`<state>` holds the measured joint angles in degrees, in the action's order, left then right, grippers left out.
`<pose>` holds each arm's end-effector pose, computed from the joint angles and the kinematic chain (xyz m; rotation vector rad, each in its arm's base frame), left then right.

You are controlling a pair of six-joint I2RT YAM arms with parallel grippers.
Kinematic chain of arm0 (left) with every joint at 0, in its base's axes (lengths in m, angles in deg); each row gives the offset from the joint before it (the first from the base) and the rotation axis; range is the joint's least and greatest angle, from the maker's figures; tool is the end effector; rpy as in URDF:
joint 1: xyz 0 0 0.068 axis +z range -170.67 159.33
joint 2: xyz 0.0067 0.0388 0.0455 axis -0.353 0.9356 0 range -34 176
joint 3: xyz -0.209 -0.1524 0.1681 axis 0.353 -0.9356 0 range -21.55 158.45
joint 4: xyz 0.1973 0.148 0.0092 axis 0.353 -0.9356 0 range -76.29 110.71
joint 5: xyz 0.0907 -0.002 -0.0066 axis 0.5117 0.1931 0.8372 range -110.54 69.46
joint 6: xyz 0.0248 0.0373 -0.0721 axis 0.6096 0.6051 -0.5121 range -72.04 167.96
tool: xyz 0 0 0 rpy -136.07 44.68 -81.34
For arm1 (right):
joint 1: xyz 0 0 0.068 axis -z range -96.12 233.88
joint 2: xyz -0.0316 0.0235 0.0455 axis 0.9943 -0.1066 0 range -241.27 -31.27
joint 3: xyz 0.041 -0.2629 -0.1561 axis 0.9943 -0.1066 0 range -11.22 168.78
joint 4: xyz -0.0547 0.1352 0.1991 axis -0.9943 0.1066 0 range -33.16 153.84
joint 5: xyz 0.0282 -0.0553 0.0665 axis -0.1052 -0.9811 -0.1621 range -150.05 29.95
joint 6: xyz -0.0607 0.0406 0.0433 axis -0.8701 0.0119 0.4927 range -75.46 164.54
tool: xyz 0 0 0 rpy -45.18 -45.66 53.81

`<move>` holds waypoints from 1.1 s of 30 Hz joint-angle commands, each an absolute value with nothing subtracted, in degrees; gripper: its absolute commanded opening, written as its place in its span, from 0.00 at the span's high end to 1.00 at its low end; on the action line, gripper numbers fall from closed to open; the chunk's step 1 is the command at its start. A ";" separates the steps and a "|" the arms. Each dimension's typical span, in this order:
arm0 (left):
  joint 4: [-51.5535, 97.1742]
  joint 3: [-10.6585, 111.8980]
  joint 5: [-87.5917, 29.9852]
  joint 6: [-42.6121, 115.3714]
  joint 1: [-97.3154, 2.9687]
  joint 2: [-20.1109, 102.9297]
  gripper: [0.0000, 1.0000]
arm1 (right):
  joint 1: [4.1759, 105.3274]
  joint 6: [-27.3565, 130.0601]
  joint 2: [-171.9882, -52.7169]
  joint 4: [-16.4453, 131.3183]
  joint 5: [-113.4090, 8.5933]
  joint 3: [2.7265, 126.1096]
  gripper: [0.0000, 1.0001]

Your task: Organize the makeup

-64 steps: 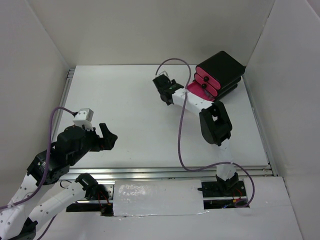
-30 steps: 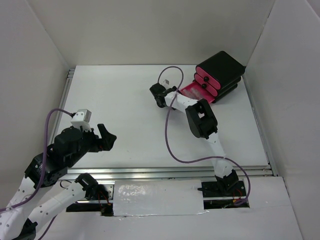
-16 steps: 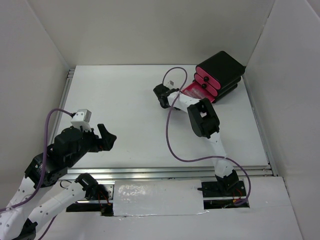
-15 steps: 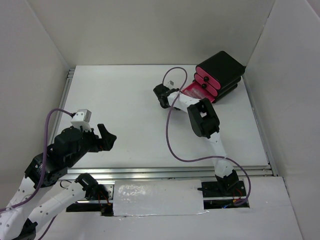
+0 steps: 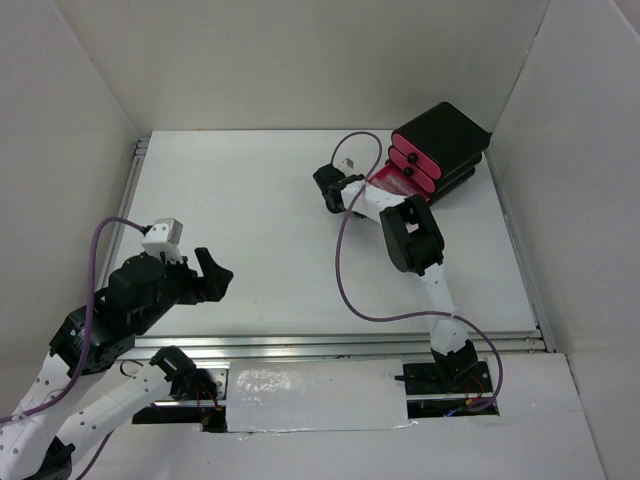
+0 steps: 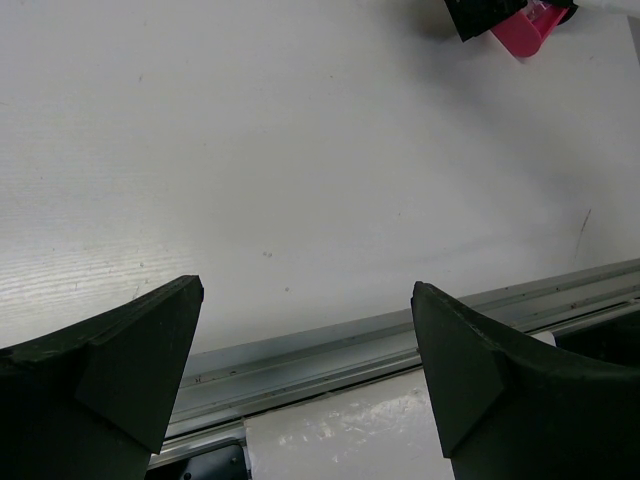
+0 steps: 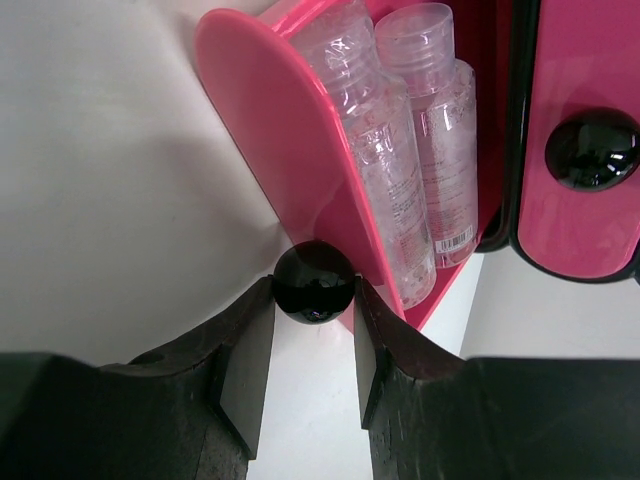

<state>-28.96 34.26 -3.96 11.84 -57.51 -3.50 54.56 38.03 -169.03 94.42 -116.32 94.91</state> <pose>0.0729 -0.0280 0.3584 -0.1762 2.0092 -0.5348 0.4754 0.1958 0.1385 -0.5066 2.3211 -1.1536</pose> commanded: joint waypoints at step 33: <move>-27.28 34.00 -4.02 12.89 -57.67 -0.51 0.01 | 65.07 32.85 -167.85 87.43 -114.19 104.01 0.75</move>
